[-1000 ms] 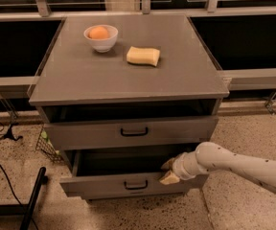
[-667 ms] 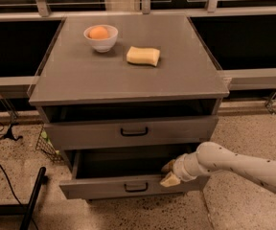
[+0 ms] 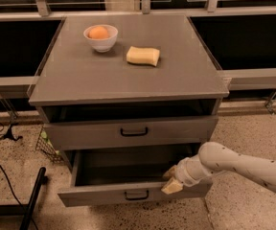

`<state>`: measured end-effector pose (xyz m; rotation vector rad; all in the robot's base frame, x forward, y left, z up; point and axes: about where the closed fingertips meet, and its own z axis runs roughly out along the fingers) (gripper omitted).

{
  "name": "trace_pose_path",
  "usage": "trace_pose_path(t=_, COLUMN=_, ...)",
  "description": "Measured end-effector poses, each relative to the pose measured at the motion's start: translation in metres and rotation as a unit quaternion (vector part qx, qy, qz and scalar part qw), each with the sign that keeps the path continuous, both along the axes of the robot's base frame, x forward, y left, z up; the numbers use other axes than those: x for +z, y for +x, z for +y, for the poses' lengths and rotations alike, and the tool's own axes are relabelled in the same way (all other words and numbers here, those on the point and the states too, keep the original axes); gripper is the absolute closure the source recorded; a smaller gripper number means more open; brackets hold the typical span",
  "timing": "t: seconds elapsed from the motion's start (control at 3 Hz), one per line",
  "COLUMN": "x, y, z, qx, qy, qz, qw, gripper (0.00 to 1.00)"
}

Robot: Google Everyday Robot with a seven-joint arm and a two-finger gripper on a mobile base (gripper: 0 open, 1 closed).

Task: Open middle drawer

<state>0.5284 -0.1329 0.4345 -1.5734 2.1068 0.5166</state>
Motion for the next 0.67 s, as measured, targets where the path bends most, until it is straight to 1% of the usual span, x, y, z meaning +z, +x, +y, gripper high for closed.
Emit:
trace_pose_path(t=0.33, x=0.000, y=-0.018, z=-0.003, qx=-0.004, qy=0.004, qz=0.044, qw=0.9990, gripper=1.00)
trace_pose_path(t=0.67, x=0.001, y=-0.042, z=-0.006, qx=-0.007, qy=0.014, qz=0.099, qw=0.9949, gripper=1.00)
